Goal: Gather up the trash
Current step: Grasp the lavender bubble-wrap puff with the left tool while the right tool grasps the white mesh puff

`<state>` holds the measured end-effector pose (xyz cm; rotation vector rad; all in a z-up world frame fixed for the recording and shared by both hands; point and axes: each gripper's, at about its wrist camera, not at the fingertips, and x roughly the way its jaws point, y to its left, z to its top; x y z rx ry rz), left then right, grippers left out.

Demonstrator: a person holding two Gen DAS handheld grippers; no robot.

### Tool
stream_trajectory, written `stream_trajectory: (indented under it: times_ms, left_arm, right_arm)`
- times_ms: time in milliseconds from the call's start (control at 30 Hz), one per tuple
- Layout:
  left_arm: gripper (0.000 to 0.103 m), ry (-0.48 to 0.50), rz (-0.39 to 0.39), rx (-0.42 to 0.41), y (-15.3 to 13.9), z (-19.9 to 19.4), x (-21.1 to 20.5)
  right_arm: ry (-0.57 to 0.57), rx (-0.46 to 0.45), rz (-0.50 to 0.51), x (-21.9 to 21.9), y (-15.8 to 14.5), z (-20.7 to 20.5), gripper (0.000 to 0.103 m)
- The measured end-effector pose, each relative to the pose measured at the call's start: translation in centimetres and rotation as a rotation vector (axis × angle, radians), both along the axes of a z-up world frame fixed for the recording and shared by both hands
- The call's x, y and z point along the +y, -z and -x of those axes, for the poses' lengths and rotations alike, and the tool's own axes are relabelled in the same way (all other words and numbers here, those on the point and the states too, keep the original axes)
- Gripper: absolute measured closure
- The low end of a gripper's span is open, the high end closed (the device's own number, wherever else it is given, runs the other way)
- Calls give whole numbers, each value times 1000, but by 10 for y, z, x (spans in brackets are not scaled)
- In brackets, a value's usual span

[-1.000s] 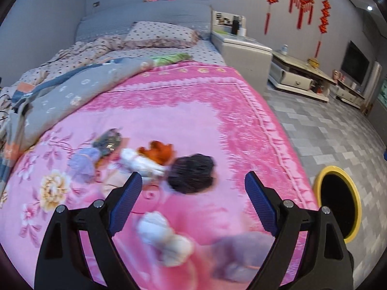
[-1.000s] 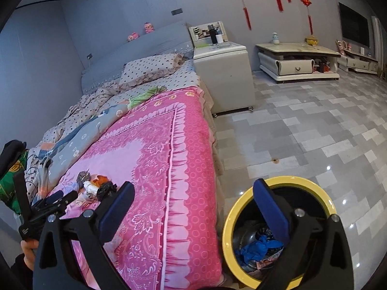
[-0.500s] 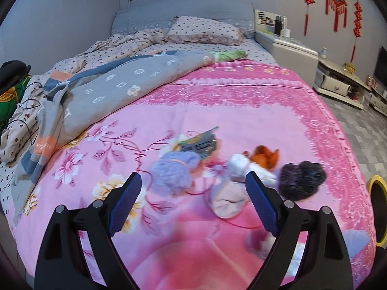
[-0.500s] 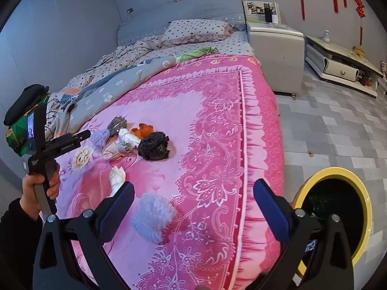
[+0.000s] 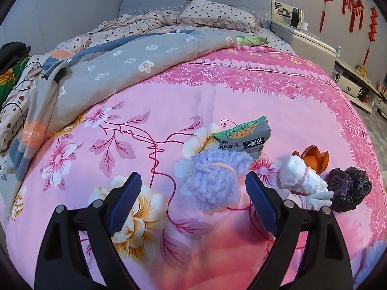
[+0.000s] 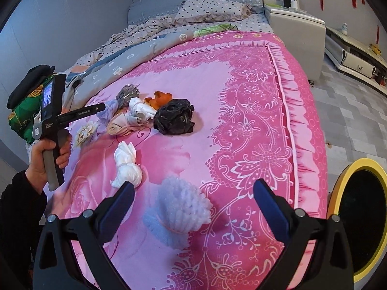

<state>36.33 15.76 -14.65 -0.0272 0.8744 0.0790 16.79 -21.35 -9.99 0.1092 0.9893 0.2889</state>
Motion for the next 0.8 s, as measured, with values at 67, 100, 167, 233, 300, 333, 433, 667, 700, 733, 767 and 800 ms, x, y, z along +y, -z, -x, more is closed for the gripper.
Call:
stream_trajectory:
  times_ms: [67,100,167,233,300,333,433,667,700,733,767,800]
  left_arm:
    - [19,4,-16,2,4,-7,0]
    - [19,7,-14,2,6,-10,0]
    - [20,18,-1,10,11,-15,0]
    - [20,30,-10,12,16,-19,-2]
    - [24,40,-9,17,20,-23,-3]
    - [26,44,-5,24,24,-25,-4]
    - [32,44,3,31,32,-29,-3]
    - [58,85,19,29,43,-29,-12]
    - [58,86,26,25,43,-29,-11]
    - [58,82,39,21,44,-29,-10]
    - [59,79,50,21,45,-28,-8]
    - [59,77,60,22,45,-28,-6]
  right_arm:
    - [-6,7,-2,3,5,-2,8]
    - [-11,12,-1,4,8,-3,8]
    - [-16,29,-14,5,14,-5,8]
    - [-22,41,-20,7,19,-7,8]
    - [-26,40,-7,9,22,-8,8]
    - [-31,38,-3,10,25,-9,8]
    - [-35,42,4,14,31,-10,11]
    - [-82,45,43,26,42,-6,32]
    - [-90,47,42,27,43,-5,41]
    - [-98,48,43,28,44,-5,44]
    - [-98,45,45,29,45,-5,45]
    - [-101,44,47,30,45,-5,49]
